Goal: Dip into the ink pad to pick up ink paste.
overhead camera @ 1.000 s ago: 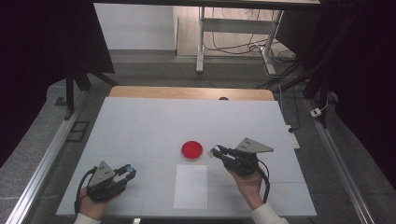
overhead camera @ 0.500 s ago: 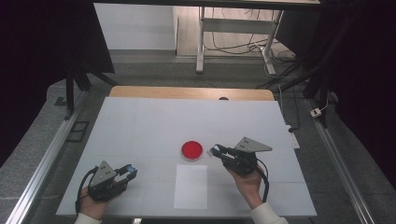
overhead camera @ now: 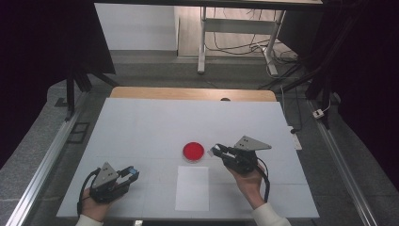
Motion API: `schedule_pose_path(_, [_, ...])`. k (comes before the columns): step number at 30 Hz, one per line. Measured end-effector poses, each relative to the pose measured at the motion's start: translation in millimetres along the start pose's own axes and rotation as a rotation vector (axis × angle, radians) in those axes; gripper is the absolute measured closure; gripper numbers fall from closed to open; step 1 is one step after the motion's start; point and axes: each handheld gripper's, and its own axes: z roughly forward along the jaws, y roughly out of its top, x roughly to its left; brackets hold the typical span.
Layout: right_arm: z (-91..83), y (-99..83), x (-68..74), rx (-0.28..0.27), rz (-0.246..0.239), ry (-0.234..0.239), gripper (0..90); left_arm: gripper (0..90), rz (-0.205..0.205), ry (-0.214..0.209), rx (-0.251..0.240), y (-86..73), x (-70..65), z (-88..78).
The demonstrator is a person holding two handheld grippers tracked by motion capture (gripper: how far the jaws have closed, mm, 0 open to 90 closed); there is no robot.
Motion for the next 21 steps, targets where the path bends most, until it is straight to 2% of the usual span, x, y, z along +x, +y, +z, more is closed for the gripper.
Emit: schedule_pose_path(21, [29.4, 7.5, -3.2, 0.05, -0.026, 0.014, 75.5, 65.7, 0.007, -0.003, 0.008, -0.2, -1.3, 2.5])
